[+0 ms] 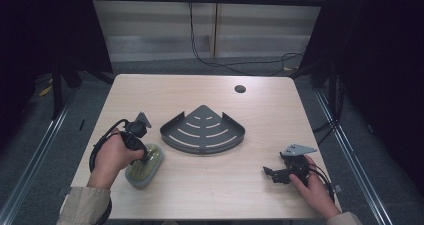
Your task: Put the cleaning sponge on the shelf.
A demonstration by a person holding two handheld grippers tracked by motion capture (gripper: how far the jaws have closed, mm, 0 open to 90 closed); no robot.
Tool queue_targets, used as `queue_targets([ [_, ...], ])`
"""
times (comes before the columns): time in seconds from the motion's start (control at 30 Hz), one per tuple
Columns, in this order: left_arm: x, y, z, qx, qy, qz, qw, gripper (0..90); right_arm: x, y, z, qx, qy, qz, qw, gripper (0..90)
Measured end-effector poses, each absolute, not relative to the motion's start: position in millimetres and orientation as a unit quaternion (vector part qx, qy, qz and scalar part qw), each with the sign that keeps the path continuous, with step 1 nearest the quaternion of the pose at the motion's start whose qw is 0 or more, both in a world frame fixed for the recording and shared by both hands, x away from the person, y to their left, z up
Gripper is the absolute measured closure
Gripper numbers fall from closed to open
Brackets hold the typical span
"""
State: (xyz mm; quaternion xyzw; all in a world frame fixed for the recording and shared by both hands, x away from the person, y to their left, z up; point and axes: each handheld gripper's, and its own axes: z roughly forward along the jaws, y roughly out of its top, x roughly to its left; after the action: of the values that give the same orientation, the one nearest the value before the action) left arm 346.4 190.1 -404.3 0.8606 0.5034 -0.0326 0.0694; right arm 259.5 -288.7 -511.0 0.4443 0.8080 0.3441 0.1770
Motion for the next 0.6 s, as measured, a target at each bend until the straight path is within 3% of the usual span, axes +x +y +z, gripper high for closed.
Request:
queue_targets([
  [0.6, 360, 196, -382, 0.869, 0.489, -0.031, 0.073, 71.8, 259, -289, -511, 0.445, 0.808, 0.344, 0.177, 10.5],
])
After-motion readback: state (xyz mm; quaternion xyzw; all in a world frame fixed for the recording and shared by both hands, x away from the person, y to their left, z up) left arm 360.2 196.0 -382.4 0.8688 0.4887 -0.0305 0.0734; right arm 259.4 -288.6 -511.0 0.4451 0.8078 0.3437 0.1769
